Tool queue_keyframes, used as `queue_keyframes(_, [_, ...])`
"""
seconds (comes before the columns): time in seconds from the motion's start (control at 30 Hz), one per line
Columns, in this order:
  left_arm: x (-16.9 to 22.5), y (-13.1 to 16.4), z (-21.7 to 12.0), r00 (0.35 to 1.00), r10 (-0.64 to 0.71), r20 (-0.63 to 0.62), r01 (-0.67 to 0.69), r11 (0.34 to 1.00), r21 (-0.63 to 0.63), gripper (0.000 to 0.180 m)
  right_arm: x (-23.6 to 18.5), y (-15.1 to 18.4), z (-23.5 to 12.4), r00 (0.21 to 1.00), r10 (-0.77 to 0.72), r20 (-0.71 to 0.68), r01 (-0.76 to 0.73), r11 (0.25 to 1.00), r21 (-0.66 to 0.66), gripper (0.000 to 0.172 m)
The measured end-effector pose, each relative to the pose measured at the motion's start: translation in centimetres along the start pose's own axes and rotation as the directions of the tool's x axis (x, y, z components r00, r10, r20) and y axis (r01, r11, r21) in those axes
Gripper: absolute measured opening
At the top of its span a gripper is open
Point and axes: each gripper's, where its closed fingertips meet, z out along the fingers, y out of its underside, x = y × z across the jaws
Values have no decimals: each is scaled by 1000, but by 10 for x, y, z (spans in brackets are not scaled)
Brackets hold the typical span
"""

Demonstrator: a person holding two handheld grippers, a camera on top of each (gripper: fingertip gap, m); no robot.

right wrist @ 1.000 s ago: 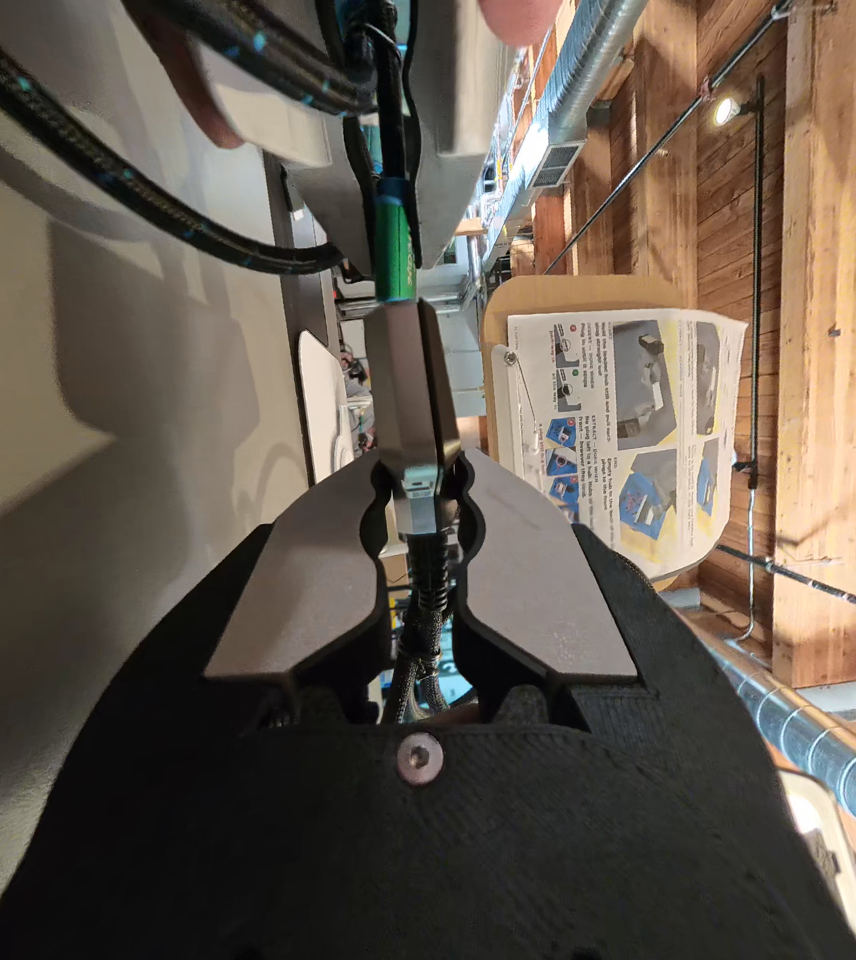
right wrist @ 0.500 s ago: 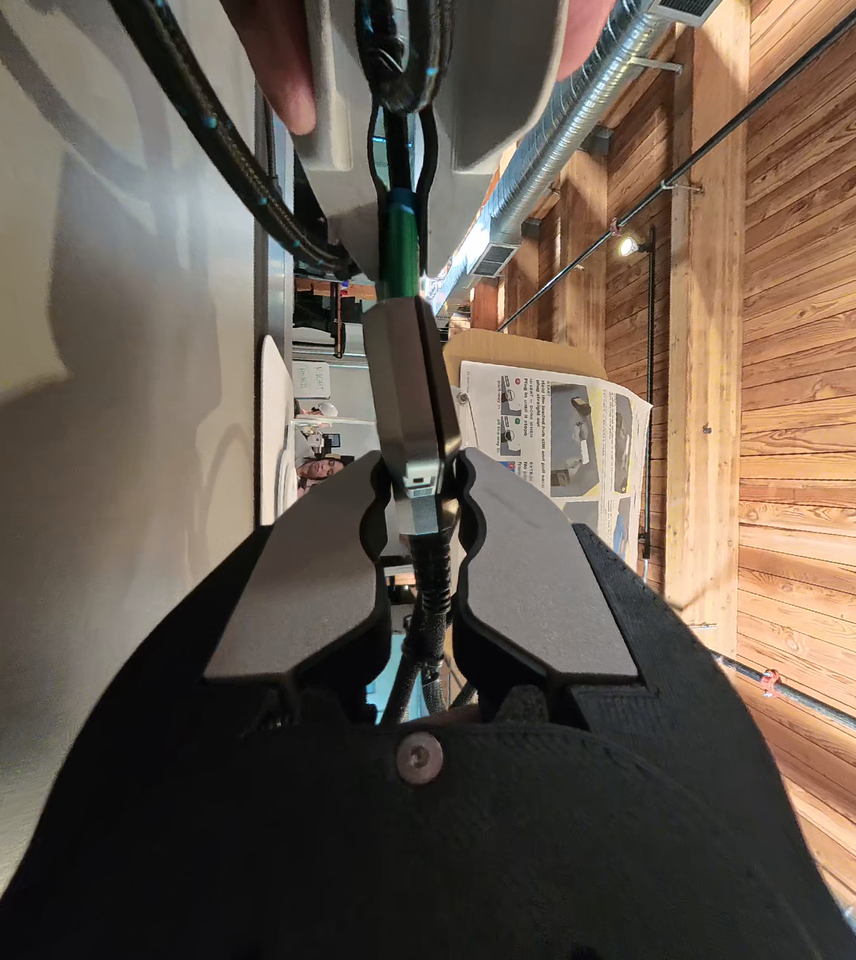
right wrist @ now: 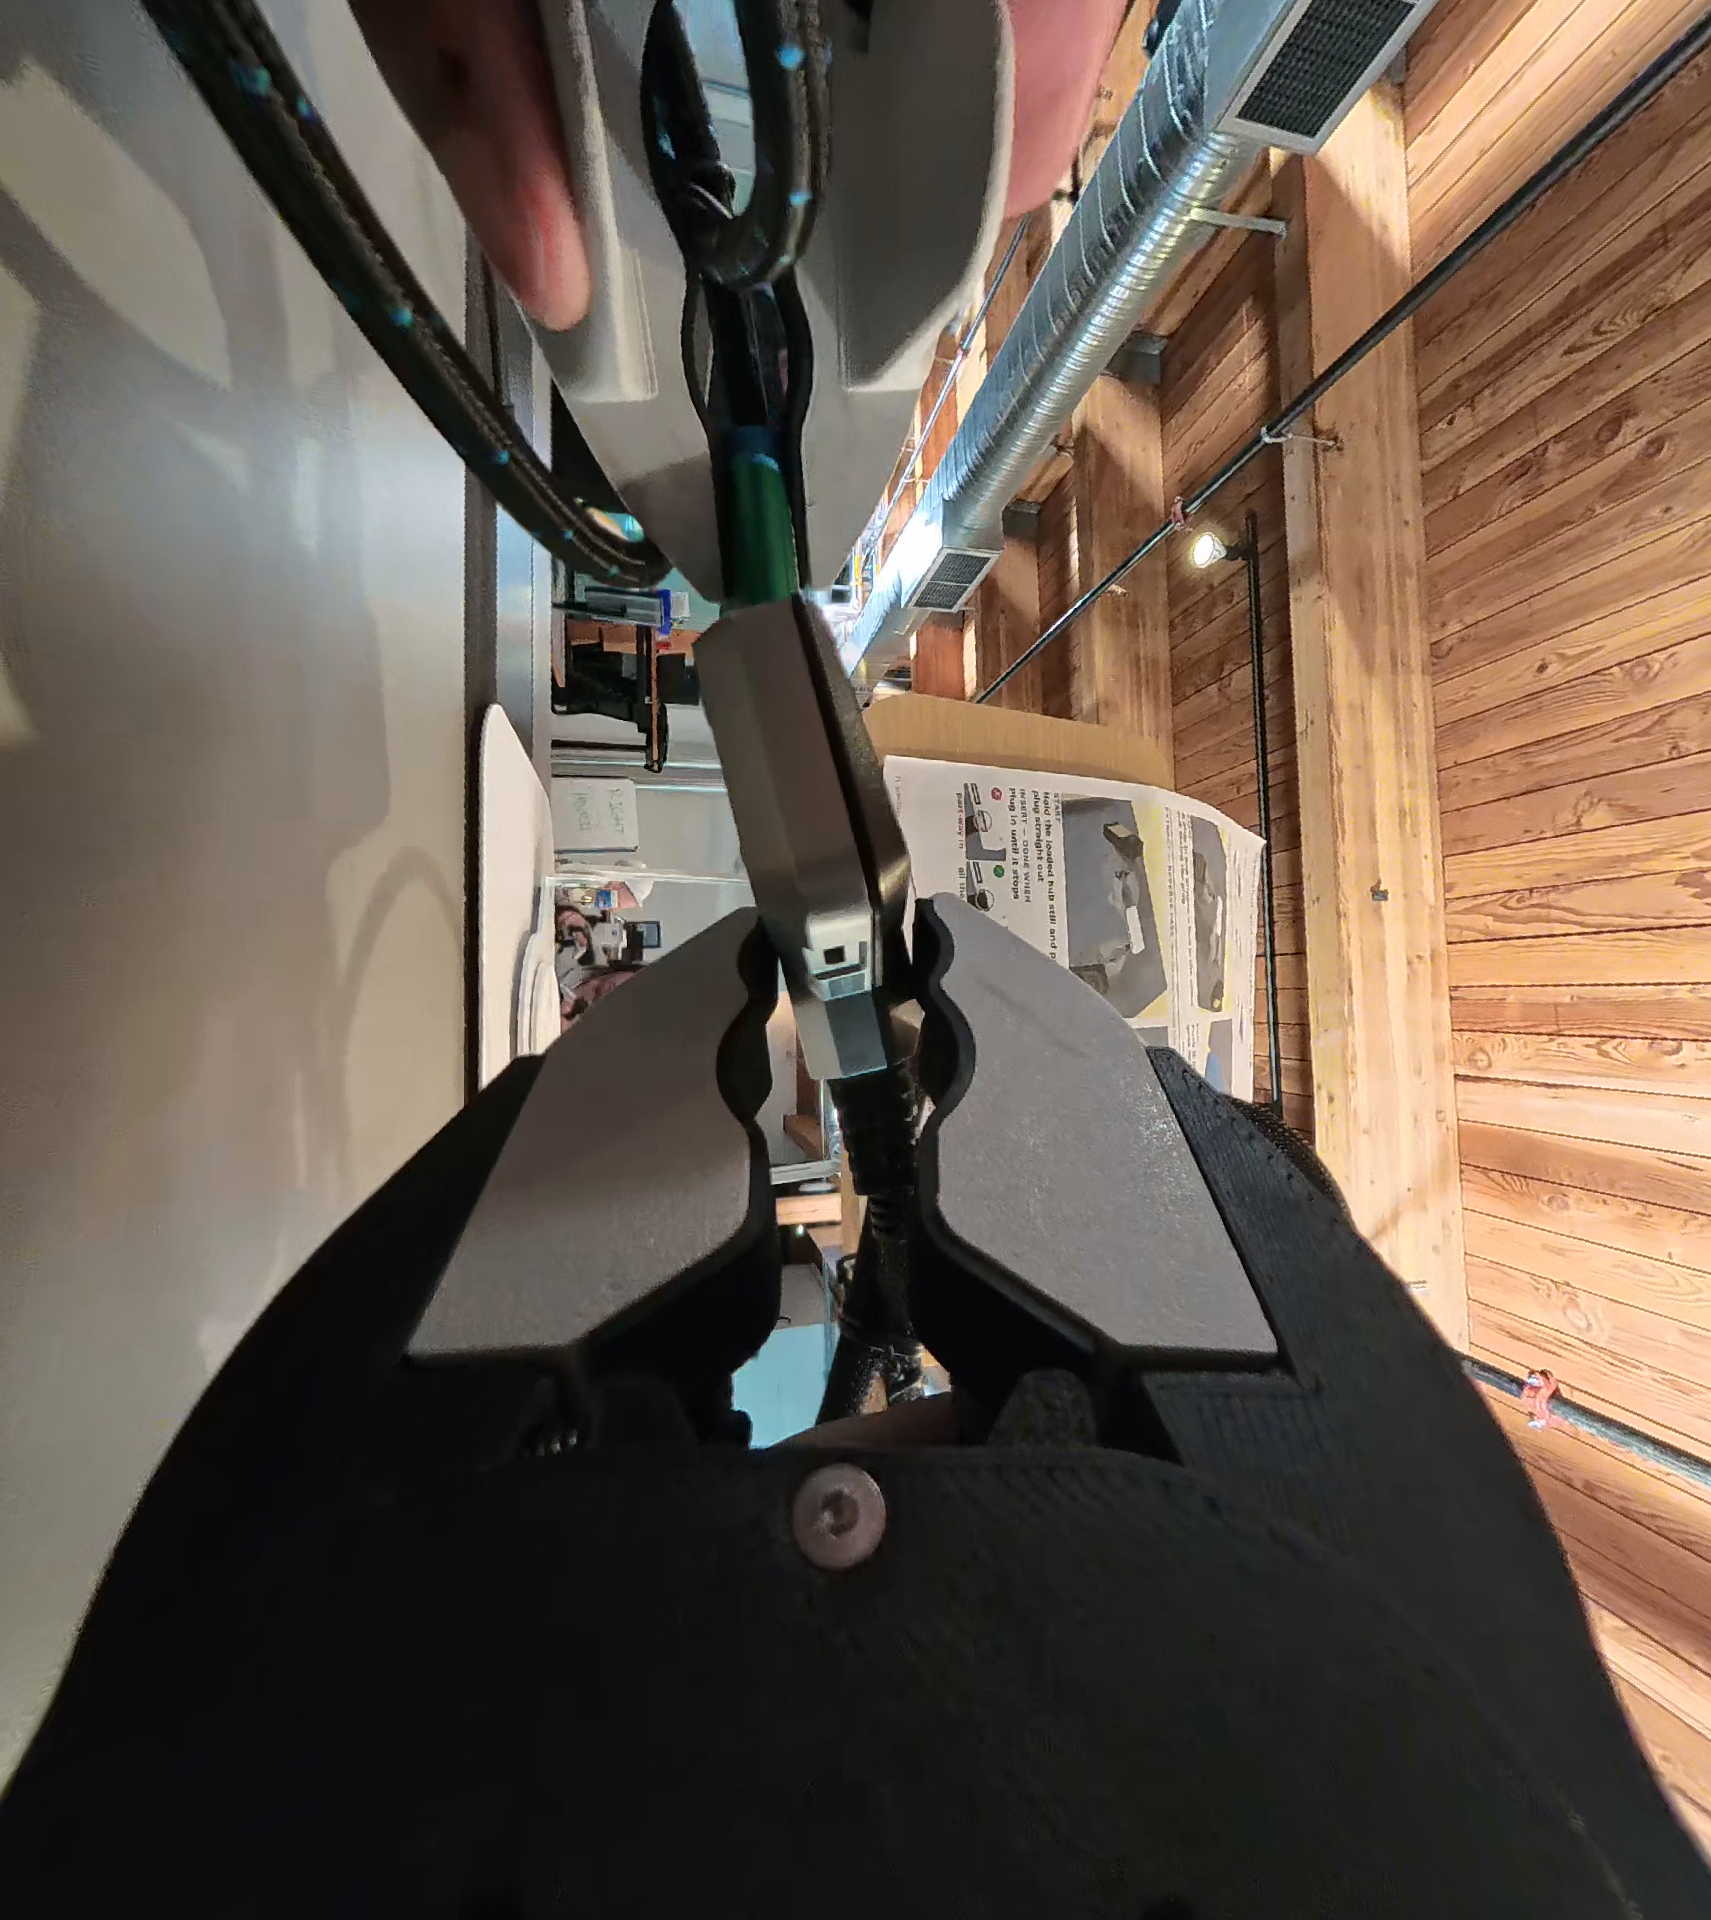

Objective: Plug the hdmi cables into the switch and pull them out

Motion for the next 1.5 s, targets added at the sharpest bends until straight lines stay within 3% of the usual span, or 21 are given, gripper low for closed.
queue_keyframes(0.17, [0,2,2,1000,3,-3,-3,1000,-6,13,0,2,1,1000,-9,-7,9,1000,5,24])
queue_keyframes(0.37, [18,12,8,988,-87,-127,81,996,-48,14,24,8,0,990,-32,-134,35,999,17,26])
queue_keyframes(0.53, [31,18,9,976,-89,-197,72,993,-92,14,37,7,-2,985,1,-170,8,998,54,26])
queue_keyframes(0.77, [44,21,5,958,-39,-284,-9,986,-166,13,52,-3,-1,997,37,-70,-28,991,134,26])
queue_keyframes(1.1, [44,23,11,935,-84,-345,18,982,-190,13,56,-2,-2,1000,7,26,-10,991,133,27])
queue_keyframes(1.5, [44,29,10,945,5,-328,-96,960,-262,13,49,-9,-9,989,63,136,-90,974,208,26])
